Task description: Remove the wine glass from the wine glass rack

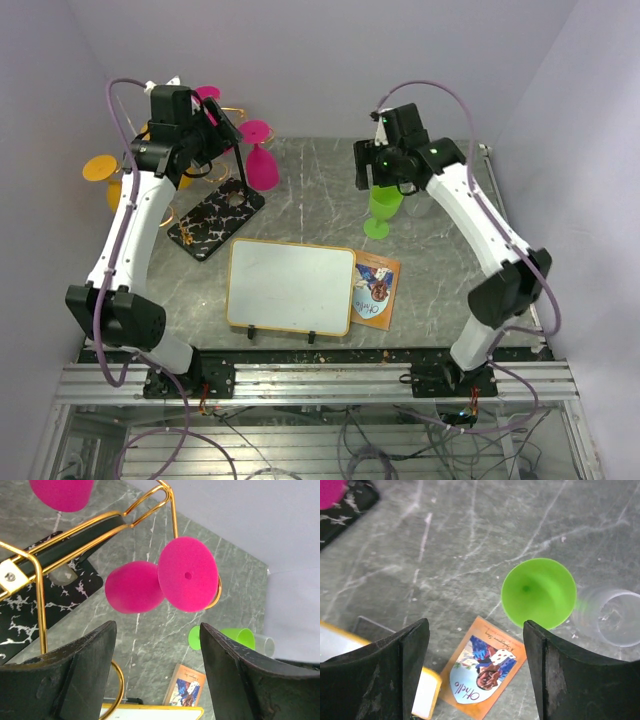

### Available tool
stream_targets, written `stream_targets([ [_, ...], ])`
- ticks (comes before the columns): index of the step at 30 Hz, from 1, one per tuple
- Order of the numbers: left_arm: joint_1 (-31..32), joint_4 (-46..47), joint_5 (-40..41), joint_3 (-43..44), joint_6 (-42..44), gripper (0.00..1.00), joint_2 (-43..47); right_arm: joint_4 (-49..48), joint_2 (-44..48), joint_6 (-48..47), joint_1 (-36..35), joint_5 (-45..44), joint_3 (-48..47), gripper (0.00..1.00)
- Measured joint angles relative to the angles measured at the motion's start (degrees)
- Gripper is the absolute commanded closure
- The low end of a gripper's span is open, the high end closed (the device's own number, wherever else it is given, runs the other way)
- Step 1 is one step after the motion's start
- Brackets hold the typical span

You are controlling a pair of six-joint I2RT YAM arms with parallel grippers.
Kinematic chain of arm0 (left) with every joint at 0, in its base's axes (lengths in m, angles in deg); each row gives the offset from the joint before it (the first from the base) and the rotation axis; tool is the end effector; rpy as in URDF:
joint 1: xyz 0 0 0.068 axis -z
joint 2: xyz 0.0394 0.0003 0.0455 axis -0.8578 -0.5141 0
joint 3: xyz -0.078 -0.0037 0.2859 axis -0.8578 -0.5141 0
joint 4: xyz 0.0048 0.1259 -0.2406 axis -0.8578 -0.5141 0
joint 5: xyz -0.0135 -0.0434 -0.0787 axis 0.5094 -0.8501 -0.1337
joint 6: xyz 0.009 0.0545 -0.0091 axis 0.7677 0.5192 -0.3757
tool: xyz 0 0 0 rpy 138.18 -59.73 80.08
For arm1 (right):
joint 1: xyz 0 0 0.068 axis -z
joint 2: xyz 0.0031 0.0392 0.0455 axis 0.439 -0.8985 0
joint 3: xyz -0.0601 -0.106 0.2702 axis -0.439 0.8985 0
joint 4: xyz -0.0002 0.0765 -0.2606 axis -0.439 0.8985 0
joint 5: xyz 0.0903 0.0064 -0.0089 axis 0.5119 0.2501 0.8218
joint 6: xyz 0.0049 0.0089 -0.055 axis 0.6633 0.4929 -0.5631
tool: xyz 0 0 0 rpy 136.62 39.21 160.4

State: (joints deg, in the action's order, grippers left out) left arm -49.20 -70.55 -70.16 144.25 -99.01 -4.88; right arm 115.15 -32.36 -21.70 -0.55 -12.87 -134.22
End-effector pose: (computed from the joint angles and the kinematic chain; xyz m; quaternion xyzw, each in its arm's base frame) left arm 0.3375 -0.0603 0.4611 -0.2029 0.8367 -0.2252 0.4562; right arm 0.3618 0.1779 0.3981 -0.1025 0.9275 0.0876 0.3487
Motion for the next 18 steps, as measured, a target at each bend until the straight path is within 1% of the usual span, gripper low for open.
stream_targets([
  [2, -1.05, 2.05, -1.97, -0.7, -0.92, 0.22, -0.92, -2.38, 4.17, 0.33, 0.0, 1.9, 2.75, 0.18],
  [4, -1.44, 3.89, -3.37, -0.83, -1.64, 0.23, -1.88, -5.64, 9.49, 0.9, 0.04, 4.24, 6.84, 0.17],
  [10, -1.49, 8.35, -6.62, -0.83, -4.09, 0.31, -4.9, -13.7, 20.9, 3.45, 0.22, 10.08, 16.2, 0.11],
  [15, -1.49, 8.94, -7.3, 0.83, -5.49, 0.35, -9.07, -18.58, 27.08, 5.33, 0.24, 12.33, 20.94, 0.1],
  [17, -1.49, 8.94, -7.3, 1.62, -6.16, 0.38, -10.86, -20.11, 28.68, 5.73, 0.24, 12.68, 21.31, 0.1],
  [18, -1.49, 8.94, -7.37, 1.64, -6.58, 0.42, -11.3, -20.9, 29.4, 5.92, 0.24, 12.76, 21.35, 0.1],
])
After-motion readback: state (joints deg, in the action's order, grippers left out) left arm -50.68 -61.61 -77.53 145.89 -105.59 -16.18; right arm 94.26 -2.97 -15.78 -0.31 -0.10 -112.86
